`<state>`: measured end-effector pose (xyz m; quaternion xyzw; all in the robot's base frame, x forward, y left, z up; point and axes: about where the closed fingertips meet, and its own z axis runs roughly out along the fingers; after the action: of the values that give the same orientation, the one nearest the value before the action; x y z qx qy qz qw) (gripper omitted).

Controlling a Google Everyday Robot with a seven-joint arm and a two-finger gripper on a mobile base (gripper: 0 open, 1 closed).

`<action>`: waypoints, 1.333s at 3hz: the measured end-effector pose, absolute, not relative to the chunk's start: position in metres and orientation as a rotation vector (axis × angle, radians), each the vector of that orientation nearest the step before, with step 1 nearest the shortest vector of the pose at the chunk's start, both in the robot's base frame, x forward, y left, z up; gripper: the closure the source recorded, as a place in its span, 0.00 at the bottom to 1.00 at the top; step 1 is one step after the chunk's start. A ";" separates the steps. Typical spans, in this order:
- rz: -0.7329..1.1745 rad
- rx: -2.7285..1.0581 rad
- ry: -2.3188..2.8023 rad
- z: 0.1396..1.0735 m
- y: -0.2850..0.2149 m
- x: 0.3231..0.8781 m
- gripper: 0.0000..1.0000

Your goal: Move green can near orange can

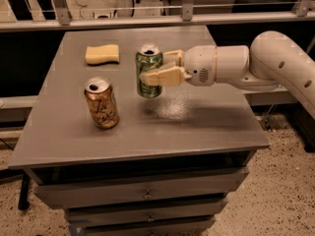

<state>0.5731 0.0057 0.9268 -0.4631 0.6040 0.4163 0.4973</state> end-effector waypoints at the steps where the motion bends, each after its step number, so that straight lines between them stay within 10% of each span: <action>1: 1.088 -1.196 1.454 0.904 0.024 0.539 1.00; 2: 1.158 -1.255 1.434 0.882 0.046 0.515 1.00; 4: 1.176 -1.297 1.409 0.870 0.065 0.507 0.60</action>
Offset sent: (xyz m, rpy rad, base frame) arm -0.0848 0.0602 -0.0714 -0.0114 0.0794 0.2573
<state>0.5071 0.0649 0.8704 -0.5205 0.5652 0.4719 0.4324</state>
